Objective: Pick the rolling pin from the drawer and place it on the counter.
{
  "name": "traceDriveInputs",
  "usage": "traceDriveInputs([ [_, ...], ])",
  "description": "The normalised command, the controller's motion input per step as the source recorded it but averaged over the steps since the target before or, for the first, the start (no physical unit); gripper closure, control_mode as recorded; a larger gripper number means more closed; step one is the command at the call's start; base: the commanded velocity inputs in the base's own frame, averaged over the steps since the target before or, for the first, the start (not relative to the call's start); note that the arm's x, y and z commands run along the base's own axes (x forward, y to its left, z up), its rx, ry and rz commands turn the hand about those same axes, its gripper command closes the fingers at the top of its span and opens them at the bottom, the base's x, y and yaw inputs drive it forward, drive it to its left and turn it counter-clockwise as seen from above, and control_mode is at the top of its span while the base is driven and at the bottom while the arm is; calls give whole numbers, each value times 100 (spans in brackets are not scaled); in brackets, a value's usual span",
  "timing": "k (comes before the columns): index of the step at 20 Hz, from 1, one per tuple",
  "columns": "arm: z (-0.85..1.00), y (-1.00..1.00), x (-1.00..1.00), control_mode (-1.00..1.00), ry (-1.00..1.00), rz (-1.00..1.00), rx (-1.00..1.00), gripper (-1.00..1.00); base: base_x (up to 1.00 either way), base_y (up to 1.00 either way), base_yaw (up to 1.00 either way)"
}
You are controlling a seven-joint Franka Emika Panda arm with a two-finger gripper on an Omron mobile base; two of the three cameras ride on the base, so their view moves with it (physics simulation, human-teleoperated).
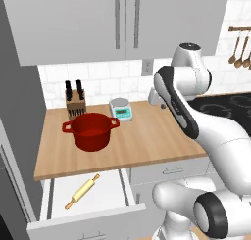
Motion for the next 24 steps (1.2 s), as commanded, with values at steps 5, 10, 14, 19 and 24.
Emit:
traceDriveInputs([
  [5,0,9,-45,-100,-2,2,0,-100,0,0,0],
  [10,-24,53,-92,-100,0,1,3,-100,0,0,0],
  [14,-47,95,-82,-100,0,0,1,-100,0,0,0],
  [19,-55,100,-65,-100,0,0,0,-100,0,0,0],
  [24,-61,94,-17,-100,0,0,0,-100,0,0,0],
])
